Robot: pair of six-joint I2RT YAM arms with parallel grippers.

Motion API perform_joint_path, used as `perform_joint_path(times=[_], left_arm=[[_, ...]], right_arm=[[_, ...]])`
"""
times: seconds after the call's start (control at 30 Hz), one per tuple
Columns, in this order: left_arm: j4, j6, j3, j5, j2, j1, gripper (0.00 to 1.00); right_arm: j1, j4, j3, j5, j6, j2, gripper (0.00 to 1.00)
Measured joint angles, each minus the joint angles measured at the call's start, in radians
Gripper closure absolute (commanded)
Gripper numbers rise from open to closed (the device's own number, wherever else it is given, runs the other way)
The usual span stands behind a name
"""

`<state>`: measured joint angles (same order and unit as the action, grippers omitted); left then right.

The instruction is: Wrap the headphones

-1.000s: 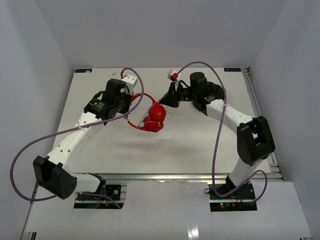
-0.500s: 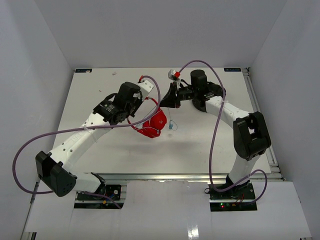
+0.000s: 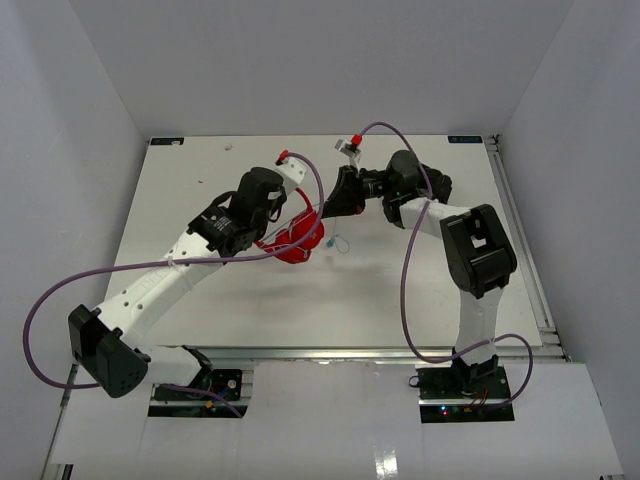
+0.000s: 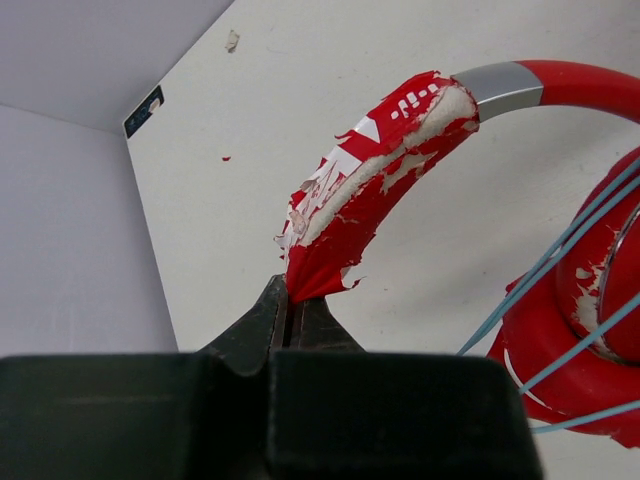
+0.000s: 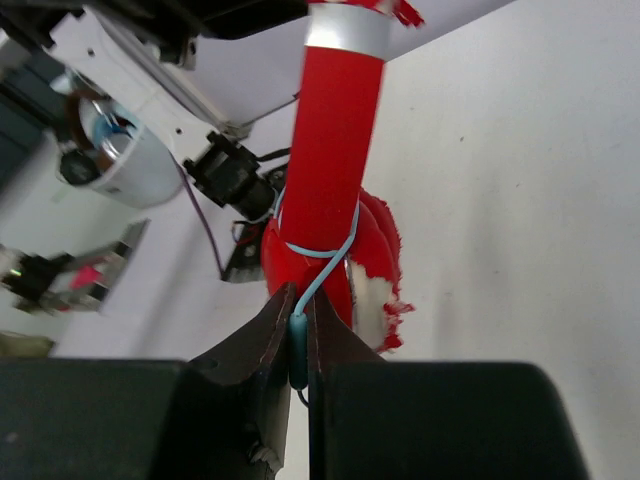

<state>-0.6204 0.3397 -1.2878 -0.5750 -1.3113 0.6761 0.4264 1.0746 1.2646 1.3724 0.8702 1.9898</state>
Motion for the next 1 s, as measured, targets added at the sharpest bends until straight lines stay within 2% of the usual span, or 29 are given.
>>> perform_joint_path(times=[0.13,0.27,0.57,0.73,1.0], left_arm=[[0.006,0.008,0.006,-0.033,0.0,-0.001,1.0],[0.023,0.018,0.026,-0.054,-0.001,0.0,1.0],[0.054,0.018,0.033,-0.056,-0.027,0.0,1.0],[0.073,0.005,0.025,-0.093,-0.057,0.0,1.0],[0.071,-0.046,-0.077,-0.166,-0.185,-0.001,1.0]], right_arm=[[-0.002,0.127,0.064,0.016,0.318,0.129,0.92],[-0.002,0.168,0.067,0.027,0.452,0.163,0.92],[-0.002,0.216,0.117,0.043,0.571,0.163,0.81],[-0.002,0.221,0.148,0.034,0.617,0.16,0.72],[0.0,0.223,0.149,0.012,0.639,0.158,0.69]])
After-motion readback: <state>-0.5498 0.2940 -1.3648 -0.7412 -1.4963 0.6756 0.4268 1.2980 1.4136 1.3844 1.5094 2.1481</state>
